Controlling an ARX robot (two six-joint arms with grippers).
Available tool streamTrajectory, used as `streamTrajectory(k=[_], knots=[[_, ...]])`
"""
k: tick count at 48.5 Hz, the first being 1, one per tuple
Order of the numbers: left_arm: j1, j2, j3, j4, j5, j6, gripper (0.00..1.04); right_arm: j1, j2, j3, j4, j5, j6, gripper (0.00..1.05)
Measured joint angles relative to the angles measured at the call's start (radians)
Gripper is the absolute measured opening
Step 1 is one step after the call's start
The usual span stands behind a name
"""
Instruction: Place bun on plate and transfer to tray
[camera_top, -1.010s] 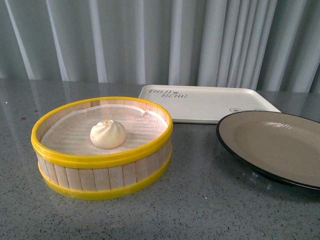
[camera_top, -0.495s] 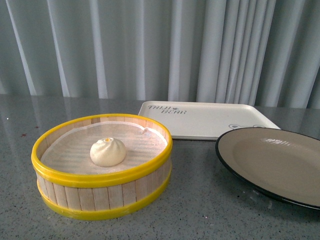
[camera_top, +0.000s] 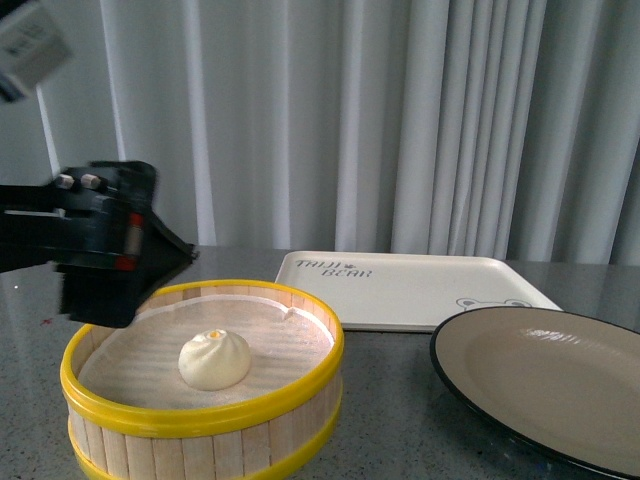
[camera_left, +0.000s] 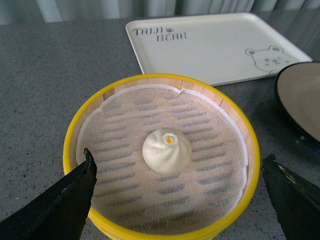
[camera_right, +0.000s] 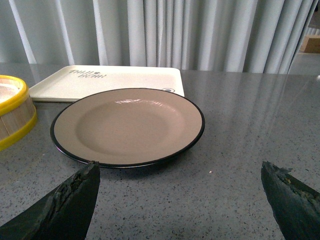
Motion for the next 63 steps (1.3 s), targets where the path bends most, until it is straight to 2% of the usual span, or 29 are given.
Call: streamTrajectory(k=[9,20,37,43,53,63], knots=[[-0.075,0.218,0.208,-0.129,-0.122,0.066,0.98,0.000,0.000,0.000,0.000,0.000,0.000,0.96],[-0.088,0.366,0.335,-0.257,-0.199,0.064,0.98,0.000,0.000,0.000,0.000,0.000,0.000,0.96],[-0.112,0.465,0.474,-0.346,-0.209,-0.006,0.98,0.000,0.000,0.000,0.000,0.000,0.000,0.96],[-0.104,0.480,0.482,-0.381,-0.167,-0.056,0.98,0.000,0.000,0.000,0.000,0.000,0.000,0.96],[-0.087,0.504,0.497,-0.406,-0.190,-0.126,0.98,0.000,0.000,0.000,0.000,0.000,0.000,0.96],[-0.074,0.524,0.497,-0.389,-0.172,-0.180,0.98,0.000,0.000,0.000,0.000,0.000,0.000,0.96]])
